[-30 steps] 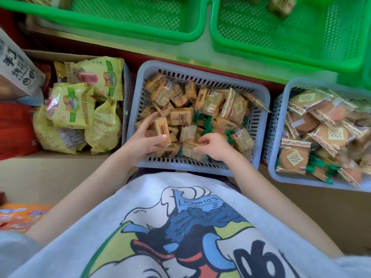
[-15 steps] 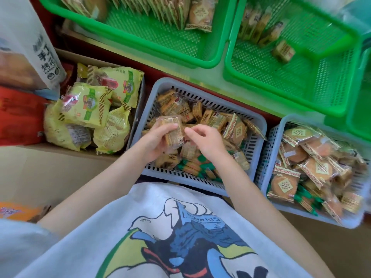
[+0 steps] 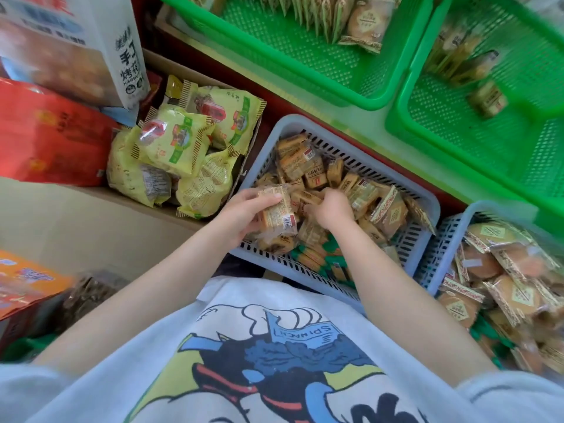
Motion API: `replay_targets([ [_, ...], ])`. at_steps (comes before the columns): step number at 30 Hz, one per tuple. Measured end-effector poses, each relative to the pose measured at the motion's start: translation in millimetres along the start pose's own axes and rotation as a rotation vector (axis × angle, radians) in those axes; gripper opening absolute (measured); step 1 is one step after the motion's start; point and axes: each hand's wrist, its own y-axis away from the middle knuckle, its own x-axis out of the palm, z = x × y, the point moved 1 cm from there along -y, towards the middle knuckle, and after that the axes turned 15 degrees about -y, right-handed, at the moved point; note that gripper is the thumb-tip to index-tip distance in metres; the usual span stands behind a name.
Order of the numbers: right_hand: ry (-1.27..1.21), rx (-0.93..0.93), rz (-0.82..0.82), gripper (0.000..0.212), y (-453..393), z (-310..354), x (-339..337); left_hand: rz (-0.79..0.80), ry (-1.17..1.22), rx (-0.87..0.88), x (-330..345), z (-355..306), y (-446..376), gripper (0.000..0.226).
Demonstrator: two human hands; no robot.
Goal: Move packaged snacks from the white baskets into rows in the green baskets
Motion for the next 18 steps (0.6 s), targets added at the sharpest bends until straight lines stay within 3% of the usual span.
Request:
replay_targets([
  [4,-0.453,0.037,-0.018,0.058,21,1,-34,-0.032,-0.038,0.047,1,-15,0,0.059],
  [8,-0.943,-0.02,-0.083,0.029,57,0,-81,-0.095,-0.006,0.103,20,-44,3,0.051],
  [10,-1.124,-0.105,-0.04,0.022,75,2,-101,-0.072,-0.028,0.144,36,-62,3,0.055],
  [14,-1.21,-0.233,-0.006,0.012,97,0,-126,0.044,-0.089,0.24,82,-105,9,0.04],
  [18,-1.339,-0.274,-0.186,0.008,108,-6,-156,0.139,-0.181,0.304,129,-140,15,0.028],
])
